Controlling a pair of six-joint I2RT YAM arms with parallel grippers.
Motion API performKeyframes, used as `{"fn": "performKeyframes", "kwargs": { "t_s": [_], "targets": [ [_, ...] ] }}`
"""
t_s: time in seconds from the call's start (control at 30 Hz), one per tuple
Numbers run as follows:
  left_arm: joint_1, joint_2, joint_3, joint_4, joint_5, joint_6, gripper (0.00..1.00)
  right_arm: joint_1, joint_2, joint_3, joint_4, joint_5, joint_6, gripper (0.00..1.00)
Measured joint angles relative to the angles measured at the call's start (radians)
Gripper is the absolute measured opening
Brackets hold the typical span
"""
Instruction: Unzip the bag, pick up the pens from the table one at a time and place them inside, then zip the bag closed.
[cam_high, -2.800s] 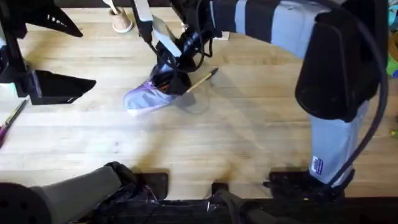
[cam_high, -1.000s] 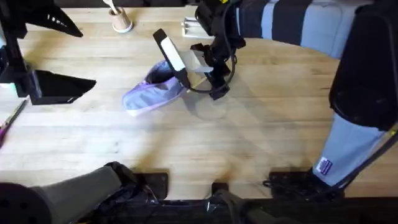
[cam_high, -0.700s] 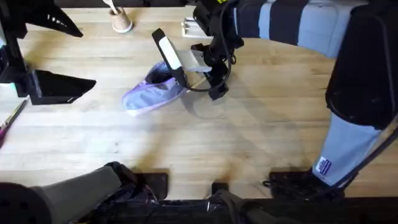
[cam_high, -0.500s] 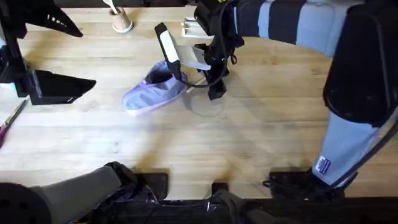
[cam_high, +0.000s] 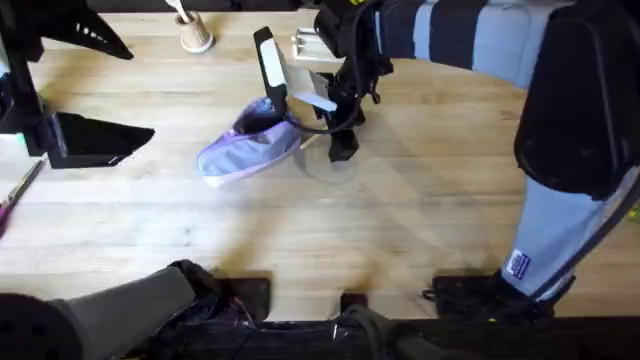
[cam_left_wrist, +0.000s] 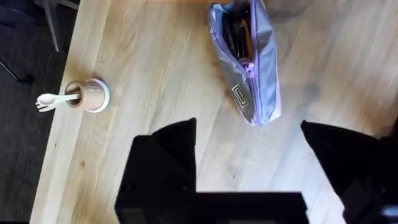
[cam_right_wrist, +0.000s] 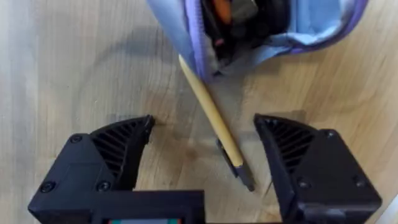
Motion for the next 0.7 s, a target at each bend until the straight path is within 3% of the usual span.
{"fn": "performKeyframes", "kwargs": {
  "t_s": [0.27,0.3,0.47,0.57,0.7],
  "targets": [
    [0.0,0.0,0.0,0.0,0.0,0.0,0.993,0.0,0.0,0.0,-0.001,0.0,0.0,0.996],
    [0.0,0.0,0.0,0.0,0.0,0.0,0.993,0.0,0.0,0.0,-0.001,-0.002,-0.003,0.951],
    [0.0,0.0,0.0,0.0,0.0,0.0,0.993,0.01,0.008,-0.001,0.023,-0.046,-0.001,0.362],
    [0.0,0.0,0.0,0.0,0.0,0.0,0.993,0.011,0.011,-0.001,0.023,-0.066,-0.001,0.081],
    [0.0,0.0,0.0,0.0,0.0,0.0,0.993,0.016,0.011,0.001,0.018,-0.058,-0.001,0.044]
  ]
}}
